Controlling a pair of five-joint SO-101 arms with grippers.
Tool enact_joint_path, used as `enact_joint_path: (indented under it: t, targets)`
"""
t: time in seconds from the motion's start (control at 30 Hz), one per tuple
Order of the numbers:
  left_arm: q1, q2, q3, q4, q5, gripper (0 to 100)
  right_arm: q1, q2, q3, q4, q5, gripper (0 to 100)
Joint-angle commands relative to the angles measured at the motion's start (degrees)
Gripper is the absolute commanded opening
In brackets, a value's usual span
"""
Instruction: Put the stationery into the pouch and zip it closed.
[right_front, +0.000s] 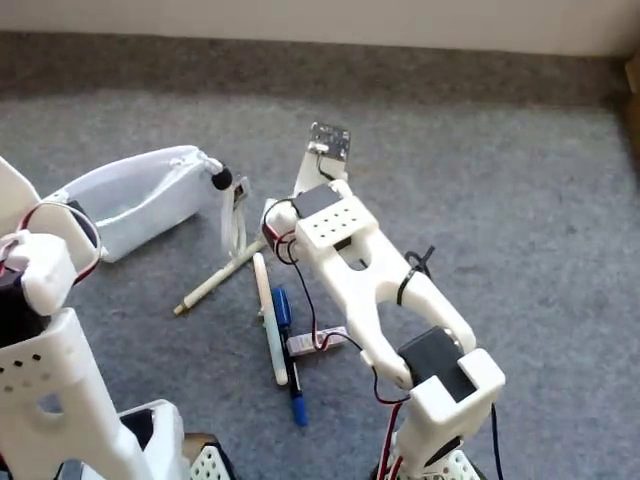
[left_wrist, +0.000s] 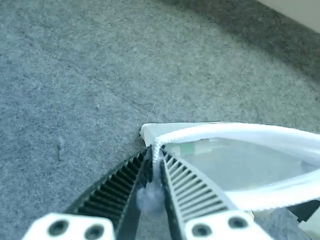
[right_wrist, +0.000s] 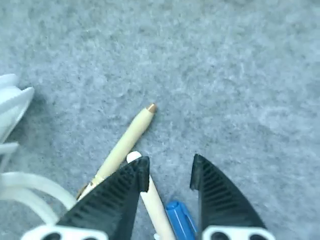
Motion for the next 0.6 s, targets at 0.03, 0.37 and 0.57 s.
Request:
enact_joint_path:
  t: [0.03,0.37,0.57]
  targets:
    - [-3.4,0.0,-0.5,-1.1,-0.2,1,-2.2,1.0,-3.9,-6.4,-1.2,13.8]
    - [-5.1,0.0,0.0,-2.2,-0.2,1,-2.9,8.7,-7.8,-13.7,-1.3,13.8]
    - [-5.0,0.0,0.0,-1.9,-0.2,1,-3.8,15.4,-12.6,-11.6,-1.3,13.8]
